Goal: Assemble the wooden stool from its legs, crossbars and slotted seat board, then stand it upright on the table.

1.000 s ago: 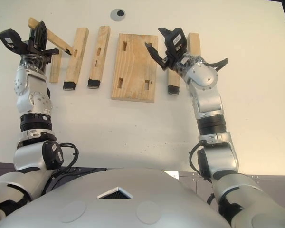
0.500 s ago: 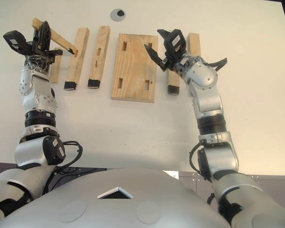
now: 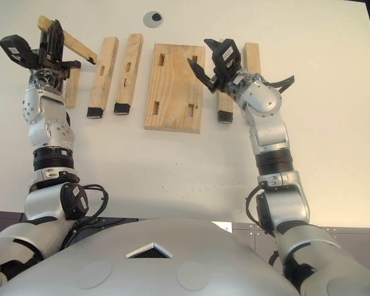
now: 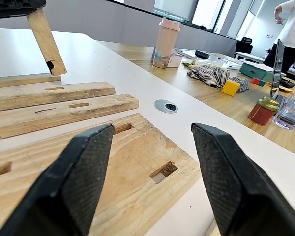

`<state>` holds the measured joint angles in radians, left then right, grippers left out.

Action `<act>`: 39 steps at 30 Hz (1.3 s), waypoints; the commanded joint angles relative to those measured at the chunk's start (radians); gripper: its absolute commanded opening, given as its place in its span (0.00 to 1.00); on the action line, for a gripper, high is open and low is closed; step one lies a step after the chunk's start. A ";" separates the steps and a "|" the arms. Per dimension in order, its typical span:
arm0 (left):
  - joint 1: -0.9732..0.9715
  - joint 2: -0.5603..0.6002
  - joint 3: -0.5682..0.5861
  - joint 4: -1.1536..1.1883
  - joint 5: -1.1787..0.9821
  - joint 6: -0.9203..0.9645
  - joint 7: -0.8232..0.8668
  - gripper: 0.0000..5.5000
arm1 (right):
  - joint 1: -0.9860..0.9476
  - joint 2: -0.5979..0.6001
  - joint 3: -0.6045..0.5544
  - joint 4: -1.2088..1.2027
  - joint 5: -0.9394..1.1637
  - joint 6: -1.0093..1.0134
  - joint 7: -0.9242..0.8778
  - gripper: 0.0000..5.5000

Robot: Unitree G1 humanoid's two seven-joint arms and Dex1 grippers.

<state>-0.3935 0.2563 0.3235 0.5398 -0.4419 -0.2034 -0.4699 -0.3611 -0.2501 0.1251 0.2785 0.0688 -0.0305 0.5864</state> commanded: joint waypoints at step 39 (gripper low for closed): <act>0.130 -0.007 -0.149 0.098 0.229 0.031 0.128 0.17 | 0.010 -0.018 0.015 -0.004 -0.046 -0.010 0.008 0.53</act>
<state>-0.3006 0.2304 0.1879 0.6941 -0.2279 -0.2486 -0.3534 -0.3550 -0.2561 0.1354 0.2899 0.0324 -0.0400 0.5976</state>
